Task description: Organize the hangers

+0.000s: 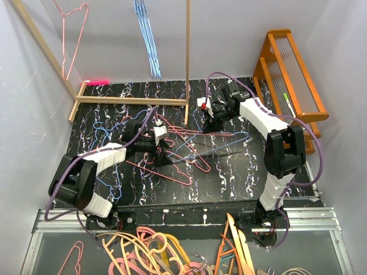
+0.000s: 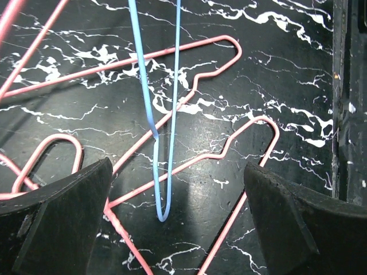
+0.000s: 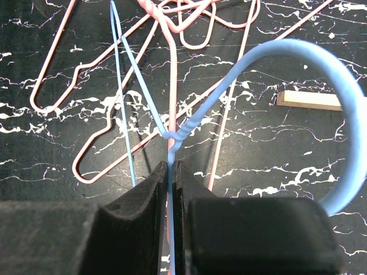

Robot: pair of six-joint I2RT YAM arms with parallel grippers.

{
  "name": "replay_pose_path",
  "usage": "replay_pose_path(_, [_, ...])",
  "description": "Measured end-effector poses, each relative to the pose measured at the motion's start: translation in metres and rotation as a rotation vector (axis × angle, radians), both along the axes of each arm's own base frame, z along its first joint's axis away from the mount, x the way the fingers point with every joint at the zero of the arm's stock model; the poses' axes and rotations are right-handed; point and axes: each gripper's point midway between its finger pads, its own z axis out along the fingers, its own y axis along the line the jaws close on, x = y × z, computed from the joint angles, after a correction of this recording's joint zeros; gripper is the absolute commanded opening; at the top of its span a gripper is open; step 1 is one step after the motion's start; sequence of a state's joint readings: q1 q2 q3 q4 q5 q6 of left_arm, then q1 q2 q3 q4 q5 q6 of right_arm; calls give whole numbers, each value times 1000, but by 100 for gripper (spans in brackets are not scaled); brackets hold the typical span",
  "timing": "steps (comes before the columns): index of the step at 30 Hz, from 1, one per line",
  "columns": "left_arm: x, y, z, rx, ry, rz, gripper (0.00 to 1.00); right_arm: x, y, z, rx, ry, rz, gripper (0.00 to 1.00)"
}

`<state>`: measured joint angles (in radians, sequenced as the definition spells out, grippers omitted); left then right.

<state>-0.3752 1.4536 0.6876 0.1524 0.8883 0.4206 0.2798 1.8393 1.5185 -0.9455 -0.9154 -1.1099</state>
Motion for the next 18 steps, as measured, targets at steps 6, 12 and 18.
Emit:
replay_pose_path(6, [0, -6, -18, 16, 31, -102, 97, -1, -1, -1, -1, 3, 0, 8])
replay_pose_path(12, [-2, -4, -32, 46, 26, -143, 83, 0, -2, -1, 5, 5, -5, 8])
replay_pose_path(18, [-5, -1, -45, 81, 64, -178, 34, 0, -3, 0, 6, 8, -7, 8])
